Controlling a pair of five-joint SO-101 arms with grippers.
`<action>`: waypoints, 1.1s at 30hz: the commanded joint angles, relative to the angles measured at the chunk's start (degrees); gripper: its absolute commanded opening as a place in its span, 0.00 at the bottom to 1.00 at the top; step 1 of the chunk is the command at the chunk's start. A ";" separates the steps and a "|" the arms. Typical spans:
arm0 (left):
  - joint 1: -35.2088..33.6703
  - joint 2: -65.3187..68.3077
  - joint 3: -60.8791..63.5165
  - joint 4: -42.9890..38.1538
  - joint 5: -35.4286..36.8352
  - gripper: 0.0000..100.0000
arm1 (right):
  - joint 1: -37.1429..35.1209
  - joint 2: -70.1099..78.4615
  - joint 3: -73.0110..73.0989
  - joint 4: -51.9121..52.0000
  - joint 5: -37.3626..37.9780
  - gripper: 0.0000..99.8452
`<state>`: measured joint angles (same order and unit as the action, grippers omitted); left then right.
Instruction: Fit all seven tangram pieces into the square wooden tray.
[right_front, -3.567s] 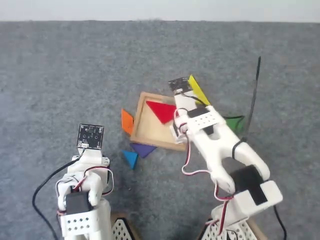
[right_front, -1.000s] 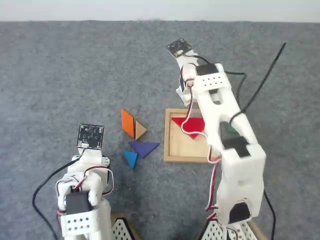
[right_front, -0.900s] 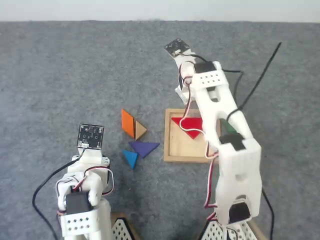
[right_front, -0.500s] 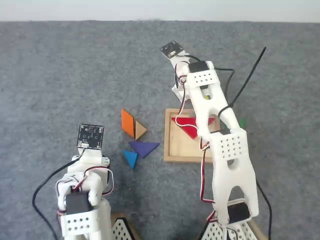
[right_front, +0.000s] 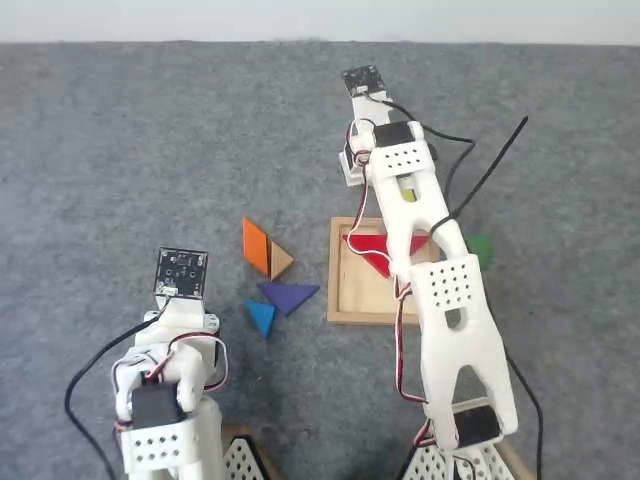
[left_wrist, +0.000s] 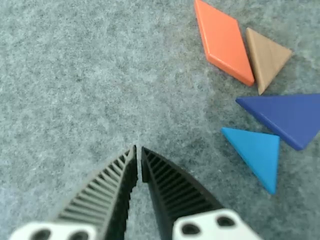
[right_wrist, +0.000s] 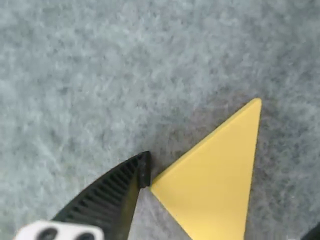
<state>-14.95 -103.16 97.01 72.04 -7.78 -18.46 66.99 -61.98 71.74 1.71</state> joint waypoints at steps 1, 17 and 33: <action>0.00 -0.70 -0.48 0.26 -0.35 0.02 | 0.04 1.63 -5.36 0.13 -1.14 0.52; 0.00 -0.70 -0.48 0.26 -0.35 0.02 | 2.51 2.42 -5.71 8.75 -0.88 0.25; 0.00 -0.70 -0.48 0.26 -0.35 0.02 | 2.42 2.95 -23.74 27.21 21.01 0.31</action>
<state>-14.95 -103.16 97.01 72.04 -7.78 -16.35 71.21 -80.62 96.26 17.19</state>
